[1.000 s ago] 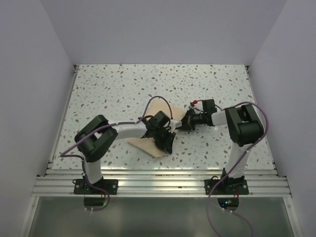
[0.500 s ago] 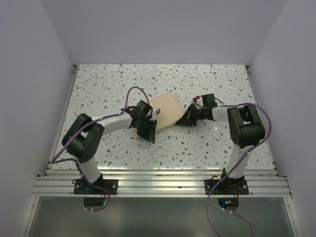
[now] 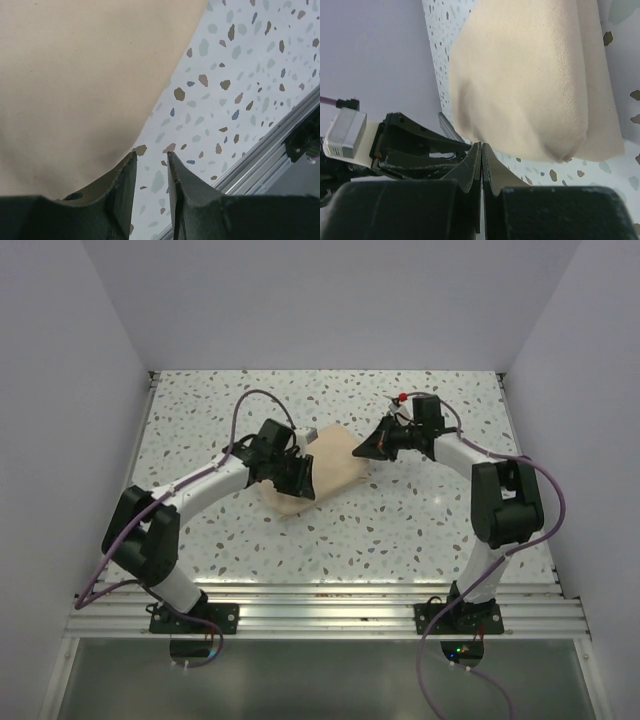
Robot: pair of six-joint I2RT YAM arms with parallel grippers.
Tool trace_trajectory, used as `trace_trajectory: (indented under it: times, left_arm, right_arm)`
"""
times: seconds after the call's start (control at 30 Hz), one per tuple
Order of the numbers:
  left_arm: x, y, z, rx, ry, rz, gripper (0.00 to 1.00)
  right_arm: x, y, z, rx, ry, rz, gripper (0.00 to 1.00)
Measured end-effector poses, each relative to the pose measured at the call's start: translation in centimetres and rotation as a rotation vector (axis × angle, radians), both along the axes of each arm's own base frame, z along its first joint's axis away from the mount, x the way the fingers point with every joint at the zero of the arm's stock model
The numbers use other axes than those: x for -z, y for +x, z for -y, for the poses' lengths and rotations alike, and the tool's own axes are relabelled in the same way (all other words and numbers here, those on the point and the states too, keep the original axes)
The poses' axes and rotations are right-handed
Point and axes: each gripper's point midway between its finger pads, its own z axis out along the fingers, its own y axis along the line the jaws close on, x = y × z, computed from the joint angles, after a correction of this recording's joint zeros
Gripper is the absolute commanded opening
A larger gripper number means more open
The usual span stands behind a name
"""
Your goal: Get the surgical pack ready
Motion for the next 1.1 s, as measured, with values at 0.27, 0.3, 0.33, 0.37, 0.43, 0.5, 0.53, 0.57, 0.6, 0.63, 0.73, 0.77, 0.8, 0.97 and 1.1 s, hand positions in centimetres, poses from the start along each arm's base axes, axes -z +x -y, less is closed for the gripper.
trace_trajectory:
  times: [0.27,0.3,0.33,0.37,0.43,0.5,0.53,0.57,0.6,0.63,0.73,0.77,0.8,0.97,1.1]
  left_arm:
    - [3.2,1.0,-1.7,-0.060,-0.001,-0.061,0.33]
    - [4.0,0.6,-2.0,-0.061,0.005,-0.081,0.33]
    - [4.6,0.0,-2.4,-0.067,0.011,-0.105,0.33]
    - [5.1,-0.5,-2.7,-0.072,0.011,-0.123,0.33]
    - [5.9,-1.1,-3.3,-0.092,0.011,-0.152,0.32]
    - [6.7,-1.7,-4.4,-0.115,0.014,-0.178,0.32]
    - [7.0,-2.1,-4.9,-0.129,0.018,-0.189,0.32]
    - [7.2,-2.4,-5.5,-0.146,0.020,-0.199,0.32]
    - [7.4,-2.6,-6.1,-0.165,0.024,-0.207,0.32]
    - [7.4,-2.8,-6.6,-0.182,0.029,-0.210,0.32]
    - [7.2,-2.9,-8.2,-0.235,0.030,-0.202,0.32]
    - [6.9,-2.8,-8.6,-0.249,0.029,-0.194,0.33]
    - [6.6,-2.8,-8.9,-0.260,0.029,-0.186,0.33]
    - [3.7,-2.7,-9.5,-0.282,0.005,-0.112,0.38]
    - [0.8,-3.0,-10.2,-0.317,-0.011,-0.038,0.43]
  right_arm:
    - [2.3,-0.1,-1.8,-0.036,0.012,-0.037,0.00]
    - [3.0,-0.2,-1.9,-0.038,0.009,-0.052,0.00]
    - [3.8,-0.4,-1.9,-0.039,0.005,-0.069,0.00]
    - [4.6,-0.8,-1.8,-0.038,0.000,-0.088,0.00]
    - [6.0,-1.7,-1.5,-0.039,-0.012,-0.122,0.00]
    - [7.1,-2.5,-1.3,-0.044,-0.020,-0.145,0.00]
    - [7.5,-2.8,-1.2,-0.046,-0.023,-0.155,0.00]
    - [7.9,-3.1,-1.1,-0.050,-0.024,-0.163,0.00]
    - [8.1,-3.4,-1.1,-0.054,-0.025,-0.168,0.00]
    - [8.2,-3.6,-1.0,-0.061,-0.025,-0.170,0.00]
    - [8.2,-3.9,-0.9,-0.080,-0.028,-0.159,0.00]
    - [8.3,-4.1,-0.8,-0.083,-0.035,-0.157,0.00]
    - [8.2,-4.3,-0.6,-0.087,-0.046,-0.157,0.00]
    - [7.4,-6.4,1.5,-0.080,-0.196,-0.172,0.00]
    - [5.8,-8.1,4.1,-0.066,-0.364,-0.172,0.06]
